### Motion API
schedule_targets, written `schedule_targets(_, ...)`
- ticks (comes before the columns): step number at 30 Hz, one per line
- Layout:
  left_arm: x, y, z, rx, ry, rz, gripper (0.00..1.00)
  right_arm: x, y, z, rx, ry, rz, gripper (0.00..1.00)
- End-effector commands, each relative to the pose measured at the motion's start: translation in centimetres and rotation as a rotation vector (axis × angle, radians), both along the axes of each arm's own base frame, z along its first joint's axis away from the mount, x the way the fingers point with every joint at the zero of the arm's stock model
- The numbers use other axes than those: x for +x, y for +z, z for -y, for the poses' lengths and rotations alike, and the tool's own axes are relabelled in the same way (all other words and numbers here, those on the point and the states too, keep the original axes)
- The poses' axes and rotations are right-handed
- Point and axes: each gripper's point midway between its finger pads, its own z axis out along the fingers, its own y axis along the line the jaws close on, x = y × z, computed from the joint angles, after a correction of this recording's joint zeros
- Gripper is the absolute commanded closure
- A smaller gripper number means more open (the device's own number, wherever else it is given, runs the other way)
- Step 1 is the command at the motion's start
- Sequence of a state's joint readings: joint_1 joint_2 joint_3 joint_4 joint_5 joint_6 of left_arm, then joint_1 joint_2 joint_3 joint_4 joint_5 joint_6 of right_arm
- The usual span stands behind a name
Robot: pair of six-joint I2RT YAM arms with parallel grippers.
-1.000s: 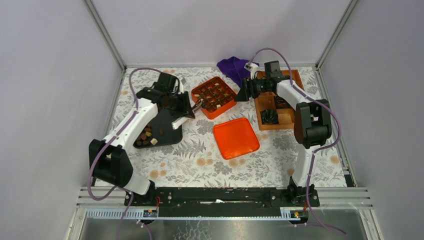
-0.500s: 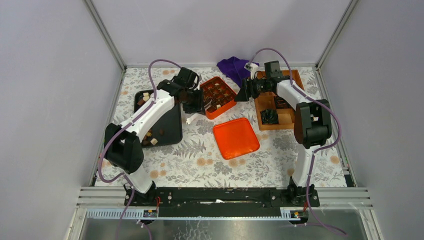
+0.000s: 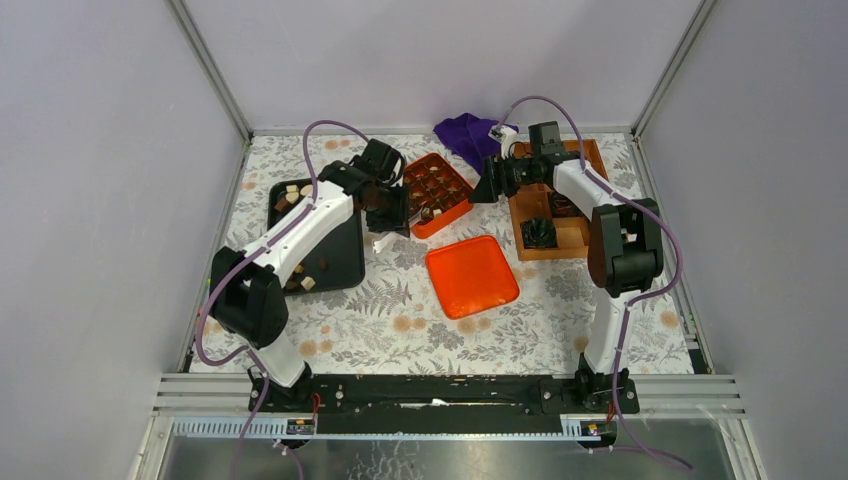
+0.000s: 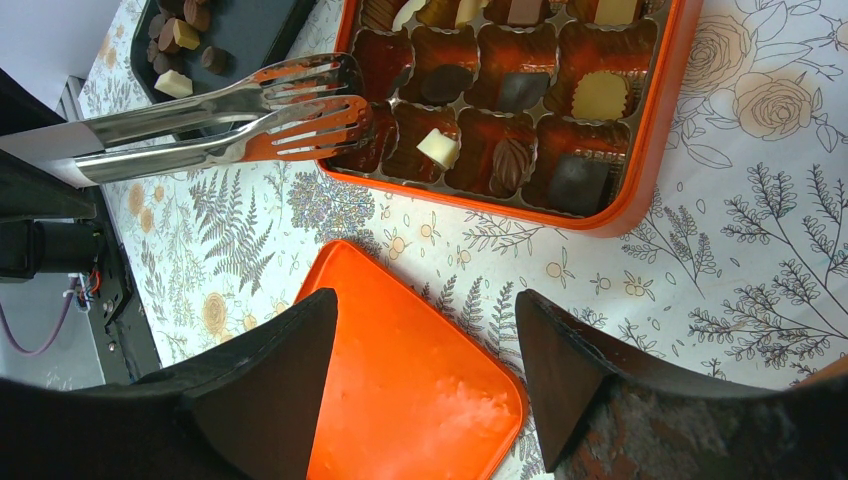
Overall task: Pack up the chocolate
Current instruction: Place the fake chocolate in the packing box.
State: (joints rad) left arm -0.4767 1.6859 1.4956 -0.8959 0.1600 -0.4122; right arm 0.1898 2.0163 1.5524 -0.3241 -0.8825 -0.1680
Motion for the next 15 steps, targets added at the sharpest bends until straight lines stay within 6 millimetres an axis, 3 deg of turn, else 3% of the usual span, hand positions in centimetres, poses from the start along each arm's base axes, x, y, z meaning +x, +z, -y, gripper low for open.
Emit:
schedule_targets(1,0.8,1.3,0.1,0.016,-0.008,0.054,0.55,0.2,2.7,-0.1,0.028,0.013,0.068,0.27)
schedule_targets(8,0.8,1.6,0.3,0.007,-0.01,0.067,0.53,0.1,2.8,-0.1,0.029,0.014,0.07,0.27)
schedule_targets(15,0.5,3.3,0.1,-0.028,0.003,0.138,0.54,0.2,2.7,0.0,0.022,0.014,0.077,0.27)
